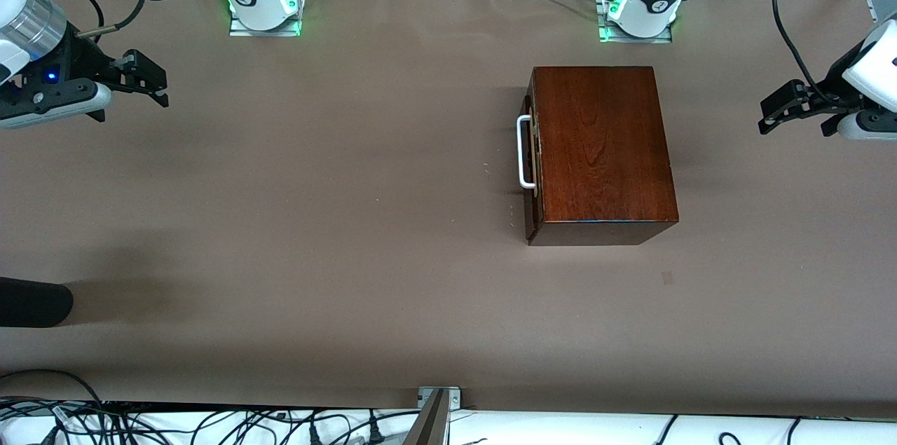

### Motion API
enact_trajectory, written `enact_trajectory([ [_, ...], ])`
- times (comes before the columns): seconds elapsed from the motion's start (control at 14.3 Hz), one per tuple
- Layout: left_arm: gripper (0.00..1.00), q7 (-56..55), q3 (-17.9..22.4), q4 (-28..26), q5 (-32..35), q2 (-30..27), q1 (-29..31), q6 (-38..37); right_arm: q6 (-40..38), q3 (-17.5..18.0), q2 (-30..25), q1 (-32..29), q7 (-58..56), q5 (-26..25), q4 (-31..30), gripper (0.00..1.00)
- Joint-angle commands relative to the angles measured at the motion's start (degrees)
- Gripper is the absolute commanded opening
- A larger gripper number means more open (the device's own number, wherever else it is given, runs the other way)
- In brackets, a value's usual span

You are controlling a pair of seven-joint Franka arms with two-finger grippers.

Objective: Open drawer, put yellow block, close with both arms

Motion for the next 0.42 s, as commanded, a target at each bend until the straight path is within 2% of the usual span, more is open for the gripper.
enact_trajectory([
  [0.0,1.00,-0.80,-0.03,-2.38,-0.52,-1.95,-0.06,1.01,-0.68,0.03,0.25,0.20,0.80,-0.22,1.14,1.00],
  [0.35,1.00,-0.80,-0.12,-3.44,-0.43,-2.04,-0.33,1.10,-0.76,0.03,0.25,0.20,0.80,-0.22,1.14,1.00],
])
